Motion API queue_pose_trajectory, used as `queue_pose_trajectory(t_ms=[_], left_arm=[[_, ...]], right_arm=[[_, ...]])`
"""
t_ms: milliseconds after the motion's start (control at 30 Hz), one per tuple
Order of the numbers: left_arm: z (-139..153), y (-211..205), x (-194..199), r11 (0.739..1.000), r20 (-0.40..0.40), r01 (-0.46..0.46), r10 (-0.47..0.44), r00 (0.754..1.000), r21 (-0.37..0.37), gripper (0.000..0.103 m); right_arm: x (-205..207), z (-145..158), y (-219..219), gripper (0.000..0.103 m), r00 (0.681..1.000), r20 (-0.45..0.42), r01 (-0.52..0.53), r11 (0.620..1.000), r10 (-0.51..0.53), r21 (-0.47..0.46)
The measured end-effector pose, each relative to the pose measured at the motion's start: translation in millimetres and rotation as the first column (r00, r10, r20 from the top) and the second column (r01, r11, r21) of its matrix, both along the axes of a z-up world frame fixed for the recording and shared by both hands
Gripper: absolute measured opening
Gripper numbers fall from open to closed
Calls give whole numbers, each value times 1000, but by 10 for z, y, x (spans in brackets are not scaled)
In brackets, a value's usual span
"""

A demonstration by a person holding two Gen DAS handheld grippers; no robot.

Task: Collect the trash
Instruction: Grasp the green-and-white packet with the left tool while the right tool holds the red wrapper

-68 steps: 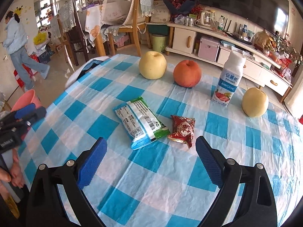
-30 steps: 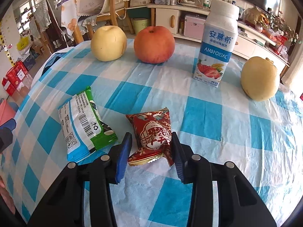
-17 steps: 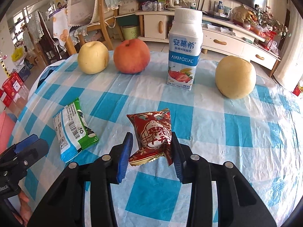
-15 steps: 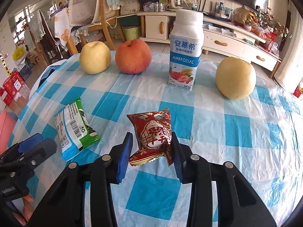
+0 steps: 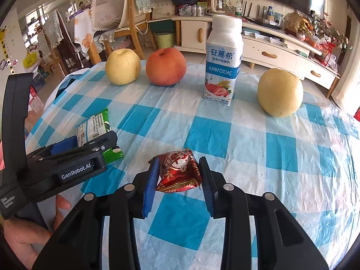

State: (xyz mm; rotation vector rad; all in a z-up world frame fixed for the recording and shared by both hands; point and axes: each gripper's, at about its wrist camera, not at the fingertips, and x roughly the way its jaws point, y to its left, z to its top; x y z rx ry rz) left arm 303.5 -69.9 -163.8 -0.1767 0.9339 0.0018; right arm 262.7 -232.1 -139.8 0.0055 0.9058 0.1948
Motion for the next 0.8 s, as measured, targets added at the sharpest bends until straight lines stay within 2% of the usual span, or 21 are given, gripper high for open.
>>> queue_pose_trajectory(t_ms=[100,300,500,633,733,800], left_arm=[[0,41,22,1000,2,5,-5,1000,5,91],[-9,59,-8,998,13,34,-35,999,44,80],[12,157,-86,997,10,68,-68,998,41,58],[13,212,-102,996,14,89,-89,996,32,57],[4,200,-103,994,25,99,-100,995,43,57],[6,195,-107,993,33,109,-110,993,47,53]], right_arm=[[2,-78,-29,39,1000,-24,-6,1000,5,-4],[20,-196,-65,42,997,-72,-28,999,31,38],[12,-223,-30,57,996,-78,-48,998,51,41],[18,-237,1,64,996,-70,-50,999,52,18],[25,-248,6,66,997,-63,-44,999,45,6],[30,-255,2,66,998,-55,-38,999,38,-6]])
